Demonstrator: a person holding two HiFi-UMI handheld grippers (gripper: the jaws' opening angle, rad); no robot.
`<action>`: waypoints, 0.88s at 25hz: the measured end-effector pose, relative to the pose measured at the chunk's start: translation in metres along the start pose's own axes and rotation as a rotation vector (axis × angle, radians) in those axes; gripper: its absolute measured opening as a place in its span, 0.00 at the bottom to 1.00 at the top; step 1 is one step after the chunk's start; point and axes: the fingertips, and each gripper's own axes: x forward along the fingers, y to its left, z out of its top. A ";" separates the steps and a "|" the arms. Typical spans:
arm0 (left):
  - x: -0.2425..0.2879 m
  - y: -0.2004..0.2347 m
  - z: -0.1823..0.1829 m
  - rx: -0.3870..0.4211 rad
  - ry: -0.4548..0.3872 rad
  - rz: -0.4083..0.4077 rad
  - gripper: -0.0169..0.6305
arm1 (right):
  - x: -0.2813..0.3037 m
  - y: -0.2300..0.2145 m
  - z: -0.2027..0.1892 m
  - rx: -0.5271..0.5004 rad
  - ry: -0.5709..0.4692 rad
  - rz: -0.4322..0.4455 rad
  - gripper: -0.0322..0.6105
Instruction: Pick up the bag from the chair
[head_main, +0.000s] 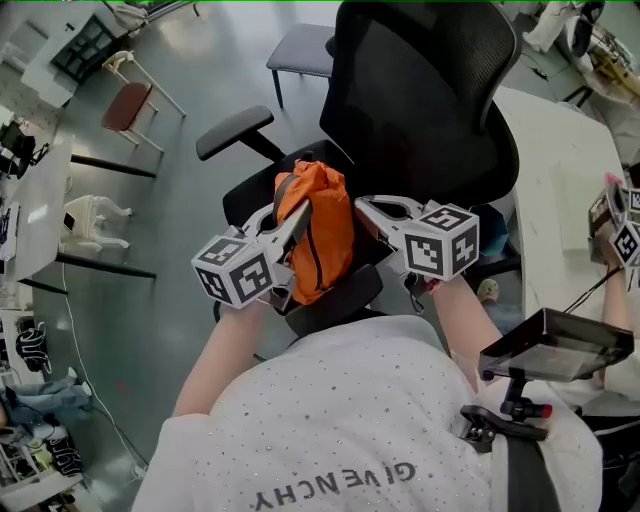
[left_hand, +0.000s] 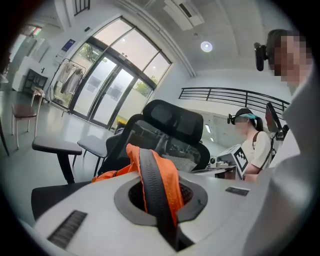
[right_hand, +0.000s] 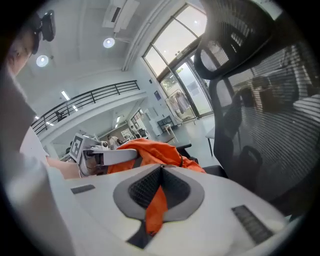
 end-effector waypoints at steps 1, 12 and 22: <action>-0.005 -0.002 0.004 -0.002 -0.014 0.001 0.07 | -0.002 0.006 0.002 0.001 -0.008 0.008 0.06; -0.079 -0.042 0.046 0.053 -0.076 0.029 0.07 | -0.034 0.096 0.030 -0.058 -0.105 -0.003 0.06; -0.169 -0.092 0.054 0.116 -0.191 -0.005 0.07 | -0.083 0.160 0.028 -0.028 -0.264 -0.024 0.06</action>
